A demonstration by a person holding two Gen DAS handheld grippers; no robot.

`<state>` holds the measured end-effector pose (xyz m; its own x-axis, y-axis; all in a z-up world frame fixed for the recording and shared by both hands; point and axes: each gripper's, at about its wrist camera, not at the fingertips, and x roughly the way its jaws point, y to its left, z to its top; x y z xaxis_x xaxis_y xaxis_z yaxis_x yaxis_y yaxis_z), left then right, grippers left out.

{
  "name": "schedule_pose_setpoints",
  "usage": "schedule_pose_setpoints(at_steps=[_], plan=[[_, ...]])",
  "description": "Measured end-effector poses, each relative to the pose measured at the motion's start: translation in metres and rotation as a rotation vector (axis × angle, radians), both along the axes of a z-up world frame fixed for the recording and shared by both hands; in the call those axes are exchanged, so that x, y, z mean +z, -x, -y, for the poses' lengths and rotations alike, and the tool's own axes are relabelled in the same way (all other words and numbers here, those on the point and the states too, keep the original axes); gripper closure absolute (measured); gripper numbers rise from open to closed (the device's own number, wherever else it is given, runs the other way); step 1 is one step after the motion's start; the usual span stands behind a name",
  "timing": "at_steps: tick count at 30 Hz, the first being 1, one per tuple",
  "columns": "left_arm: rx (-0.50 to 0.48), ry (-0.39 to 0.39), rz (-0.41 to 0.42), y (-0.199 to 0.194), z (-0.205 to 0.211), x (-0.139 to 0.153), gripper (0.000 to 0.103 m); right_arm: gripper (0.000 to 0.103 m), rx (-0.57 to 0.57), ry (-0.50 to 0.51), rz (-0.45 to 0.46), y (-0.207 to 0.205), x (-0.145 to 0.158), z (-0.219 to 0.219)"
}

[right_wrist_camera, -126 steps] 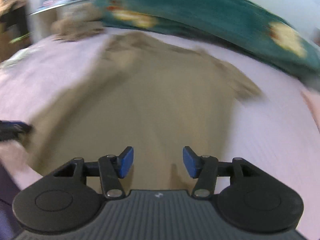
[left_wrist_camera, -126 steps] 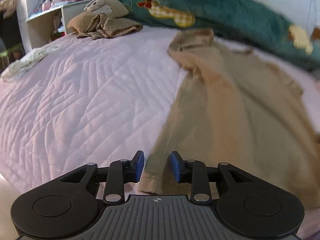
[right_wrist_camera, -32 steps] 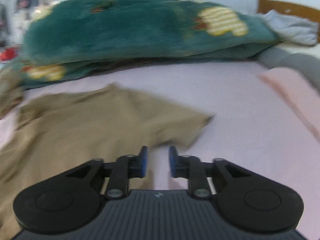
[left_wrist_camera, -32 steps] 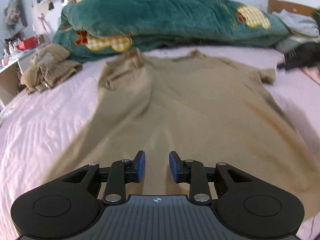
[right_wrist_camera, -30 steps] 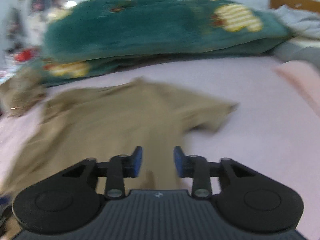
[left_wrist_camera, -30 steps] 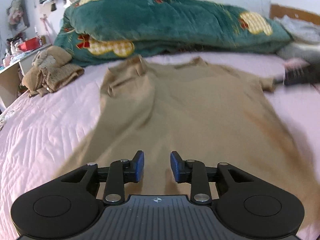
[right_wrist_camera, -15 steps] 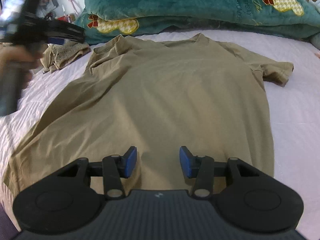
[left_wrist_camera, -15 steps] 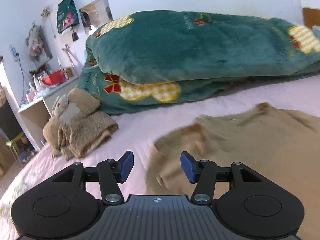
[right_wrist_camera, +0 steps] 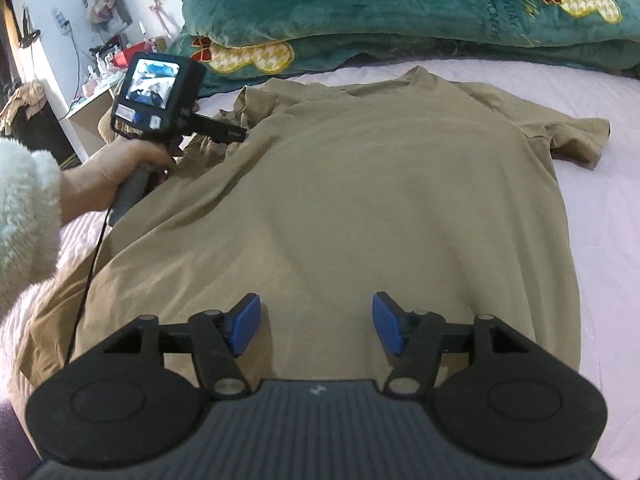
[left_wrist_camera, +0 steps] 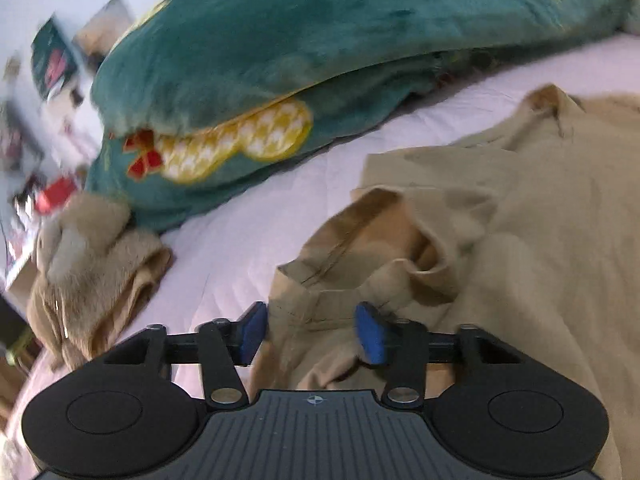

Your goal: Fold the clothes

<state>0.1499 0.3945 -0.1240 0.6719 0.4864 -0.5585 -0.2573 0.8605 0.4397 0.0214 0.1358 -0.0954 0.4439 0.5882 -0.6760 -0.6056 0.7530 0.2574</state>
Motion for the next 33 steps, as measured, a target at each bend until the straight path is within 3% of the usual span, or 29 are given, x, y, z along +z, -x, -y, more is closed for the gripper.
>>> schedule_pose_setpoints(at_steps=[2,6,10,16,17,19,20,23,27,29,30,31,33], plan=[[0.006,0.025,0.026,0.001,-0.002,0.003,0.098,0.040,-0.003,0.000,-0.003,0.000,0.001,0.000],[0.055,0.057,0.093,0.007,-0.022,0.010,0.099,0.040,-0.006,0.004,0.002,0.001,0.001,-0.001],[0.141,0.043,0.082,0.008,-0.060,0.019,0.099,0.040,0.000,0.014,0.011,0.003,0.000,0.000],[0.444,0.051,0.094,0.020,-0.124,0.030,0.095,0.040,-0.027,-0.024,-0.012,-0.001,0.001,0.007],[0.492,0.012,0.076,0.021,-0.128,0.029,0.102,0.041,-0.034,-0.033,-0.019,-0.002,0.001,0.009],[0.529,-0.026,0.017,0.026,-0.137,0.026,0.100,0.040,-0.042,-0.046,-0.033,-0.005,0.000,0.013],[0.513,0.029,0.024,0.032,-0.139,0.029,0.091,0.040,-0.051,-0.054,-0.044,-0.006,0.001,0.014],[0.445,0.090,0.141,0.066,-0.119,0.056,0.090,0.040,-0.082,-0.075,-0.074,-0.010,0.005,0.020],[0.229,0.180,0.264,0.137,-0.039,0.103,0.089,0.040,-0.167,-0.087,-0.044,-0.011,0.025,0.035],[0.118,0.215,0.302,0.176,0.013,0.118,0.080,0.040,-0.213,-0.093,0.000,-0.008,0.039,0.043],[0.098,0.226,0.315,0.191,0.036,0.120,0.075,0.040,-0.232,-0.098,0.018,-0.006,0.047,0.047],[0.081,0.237,0.327,0.206,0.060,0.121,0.062,0.040,-0.252,-0.103,0.035,-0.003,0.054,0.051],[0.061,0.251,0.335,0.235,0.103,0.118,0.057,0.040,-0.283,-0.121,0.077,0.004,0.069,0.063]])
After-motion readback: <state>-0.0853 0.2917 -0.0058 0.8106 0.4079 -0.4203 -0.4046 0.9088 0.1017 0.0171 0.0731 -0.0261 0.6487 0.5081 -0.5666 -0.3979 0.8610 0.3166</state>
